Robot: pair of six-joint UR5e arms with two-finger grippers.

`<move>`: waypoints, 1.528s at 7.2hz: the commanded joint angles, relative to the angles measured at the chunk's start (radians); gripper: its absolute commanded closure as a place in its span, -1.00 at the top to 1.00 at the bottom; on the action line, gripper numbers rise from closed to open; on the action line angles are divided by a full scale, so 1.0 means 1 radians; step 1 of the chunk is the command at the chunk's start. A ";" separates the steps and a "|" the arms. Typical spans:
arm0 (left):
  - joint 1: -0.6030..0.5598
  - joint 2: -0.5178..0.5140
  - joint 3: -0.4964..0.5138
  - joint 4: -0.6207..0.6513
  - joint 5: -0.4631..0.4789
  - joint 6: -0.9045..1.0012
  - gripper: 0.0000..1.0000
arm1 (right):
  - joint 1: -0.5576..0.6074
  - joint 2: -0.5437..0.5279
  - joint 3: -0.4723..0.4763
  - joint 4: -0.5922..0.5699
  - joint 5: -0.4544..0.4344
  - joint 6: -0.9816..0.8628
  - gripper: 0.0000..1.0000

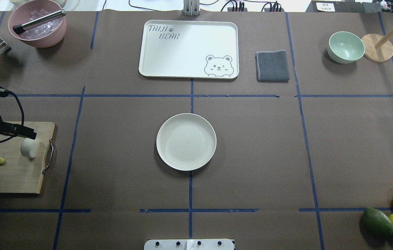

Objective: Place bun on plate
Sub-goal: 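Reach the left gripper to the white bun on the cutting board and grasp it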

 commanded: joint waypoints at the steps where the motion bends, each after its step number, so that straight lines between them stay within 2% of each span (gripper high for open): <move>1: 0.037 -0.005 0.020 -0.002 0.010 -0.008 1.00 | 0.000 -0.003 0.000 0.000 0.010 0.000 1.00; 3: 0.037 -0.005 0.029 0.001 0.010 -0.008 1.00 | 0.000 -0.007 0.000 0.000 0.018 0.000 1.00; 4: 0.038 -0.005 0.033 0.001 0.010 -0.004 0.90 | 0.000 -0.009 0.000 0.000 0.020 0.000 1.00; 5: 0.040 -0.003 0.034 0.004 0.010 -0.006 0.13 | 0.000 -0.010 0.000 0.000 0.021 0.000 1.00; 6: 0.038 -0.003 0.034 0.004 0.011 -0.004 -0.23 | 0.000 -0.010 0.002 0.000 0.023 0.000 1.00; 7: 0.040 -0.002 0.034 0.004 0.011 -0.003 -0.31 | 0.000 -0.010 0.000 0.000 0.023 0.000 1.00; 10: 0.038 -0.037 -0.003 0.034 0.007 -0.006 -0.33 | 0.000 -0.010 0.002 0.000 0.023 0.000 1.00; 11: 0.037 -0.120 -0.038 0.167 0.008 -0.008 -0.33 | 0.000 -0.012 0.002 0.000 0.024 0.000 1.00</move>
